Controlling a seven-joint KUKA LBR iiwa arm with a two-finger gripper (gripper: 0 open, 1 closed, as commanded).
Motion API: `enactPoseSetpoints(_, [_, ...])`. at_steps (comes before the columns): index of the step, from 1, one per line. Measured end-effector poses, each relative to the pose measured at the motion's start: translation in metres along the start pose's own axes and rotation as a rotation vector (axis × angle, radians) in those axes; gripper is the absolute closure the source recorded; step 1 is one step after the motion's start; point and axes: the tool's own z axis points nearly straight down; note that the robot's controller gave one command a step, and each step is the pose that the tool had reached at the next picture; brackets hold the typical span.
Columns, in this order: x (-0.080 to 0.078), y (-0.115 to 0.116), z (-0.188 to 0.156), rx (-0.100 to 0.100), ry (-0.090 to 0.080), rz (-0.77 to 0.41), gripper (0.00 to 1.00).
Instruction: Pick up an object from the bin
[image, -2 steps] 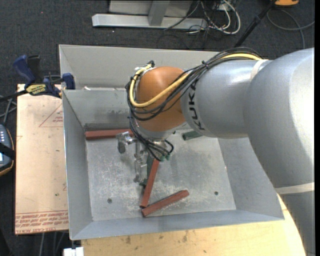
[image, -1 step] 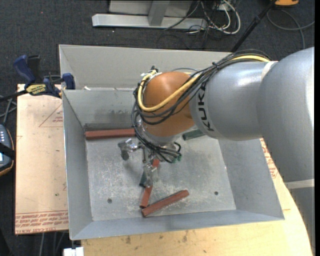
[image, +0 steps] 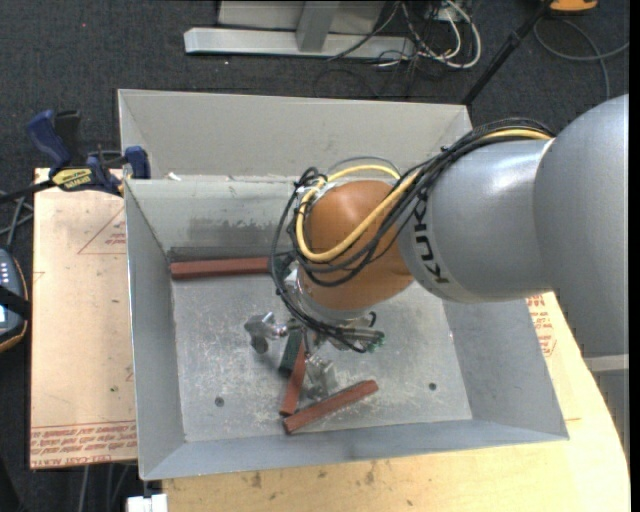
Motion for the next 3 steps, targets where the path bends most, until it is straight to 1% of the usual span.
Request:
enactPoseSetpoints(1, [0.024, -0.036, 0.019, -0.001, -0.001, -0.162, 1.0])
enactPoseSetpoints(2, [0.024, -0.036, 0.019, -0.001, -0.001, -0.163, 1.0])
enactPoseSetpoints(3, [0.038, -0.031, -0.098, -0.001, 0.001, -0.183, 1.0])
